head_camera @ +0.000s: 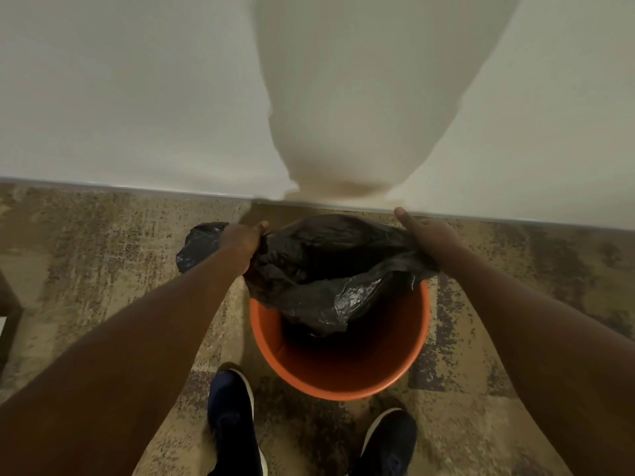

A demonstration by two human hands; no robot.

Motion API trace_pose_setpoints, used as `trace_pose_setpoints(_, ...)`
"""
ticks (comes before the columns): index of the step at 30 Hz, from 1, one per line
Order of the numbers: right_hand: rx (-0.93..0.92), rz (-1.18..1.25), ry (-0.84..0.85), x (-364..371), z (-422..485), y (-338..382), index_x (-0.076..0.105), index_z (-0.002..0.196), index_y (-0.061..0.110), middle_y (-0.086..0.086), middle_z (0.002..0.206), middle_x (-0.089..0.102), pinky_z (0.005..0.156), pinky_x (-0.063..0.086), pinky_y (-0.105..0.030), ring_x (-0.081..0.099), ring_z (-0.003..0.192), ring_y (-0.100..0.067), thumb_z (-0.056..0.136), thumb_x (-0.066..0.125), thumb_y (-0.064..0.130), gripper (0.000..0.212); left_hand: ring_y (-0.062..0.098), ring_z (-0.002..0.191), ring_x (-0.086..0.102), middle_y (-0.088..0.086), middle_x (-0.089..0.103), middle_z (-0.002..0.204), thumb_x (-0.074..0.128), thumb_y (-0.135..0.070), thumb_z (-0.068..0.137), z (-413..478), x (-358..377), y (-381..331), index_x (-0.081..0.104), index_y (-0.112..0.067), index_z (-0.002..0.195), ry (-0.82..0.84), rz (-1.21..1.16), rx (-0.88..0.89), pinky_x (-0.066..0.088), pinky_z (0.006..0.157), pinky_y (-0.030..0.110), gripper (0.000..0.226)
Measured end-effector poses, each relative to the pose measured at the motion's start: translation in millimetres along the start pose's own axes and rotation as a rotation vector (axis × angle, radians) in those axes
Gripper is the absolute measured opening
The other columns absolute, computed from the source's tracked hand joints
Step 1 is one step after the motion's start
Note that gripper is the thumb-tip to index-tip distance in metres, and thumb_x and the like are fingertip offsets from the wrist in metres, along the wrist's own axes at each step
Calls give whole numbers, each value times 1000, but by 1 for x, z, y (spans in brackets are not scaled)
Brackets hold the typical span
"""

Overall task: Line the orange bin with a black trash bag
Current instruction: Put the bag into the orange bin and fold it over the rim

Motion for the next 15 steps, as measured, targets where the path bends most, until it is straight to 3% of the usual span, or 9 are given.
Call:
trace_pose_setpoints(2,18,4,153,4,-5,-6,75,93,11,-14,86,76,65,60,-34,75,73,-29,79,54,82,75,31,96,64,17,67,113,68,-49,91,2,1,8,64,6,116,13,-27,-29,50,83,37,61)
trace_pose_setpoints(4,68,67,243,5,-10,-17,75,96,10,-16,88,77,60,59,-32,76,71,-29,74,61,80,75,29,89,63,11,65,106,68,-52,89,-2,4,17,61,-1,109,132,-133,-87,48,81,35,55)
trace_pose_setpoints(7,68,226,330,5,-17,-30,72,102,7,-17,93,76,62,57,-32,73,72,-26,68,68,70,72,35,106,65,13,66,114,68,-74,75,-12,2,26,63,-5,123,304,-186,-155,52,84,38,84)
trace_pose_setpoints(9,54,305,410,4,-21,-39,67,114,4,-20,105,73,70,57,-34,72,82,-27,72,70,59,69,32,103,66,12,68,118,70,-79,66,-15,-5,33,63,-9,124,371,-215,-170,53,81,38,91)
trace_pose_setpoints(12,86,430,479,0,-31,-53,60,125,2,-22,118,67,81,53,-36,68,97,-30,78,72,39,60,27,98,72,11,75,113,79,-70,64,-20,-13,46,71,-12,118,426,-281,-170,58,78,36,80)
trace_pose_setpoints(15,132,554,496,-3,-47,-65,59,127,4,-17,113,66,74,53,-32,67,93,-26,80,70,25,52,25,101,72,9,75,113,83,-51,71,-26,-21,62,71,-11,118,460,-359,-177,59,78,35,63)
Point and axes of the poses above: each hand's wrist, its own z-axis towards the middle knuckle, its own x-axis out of the palm, y = z × x, the point moved 4 cm from there along z, towards the middle knuckle
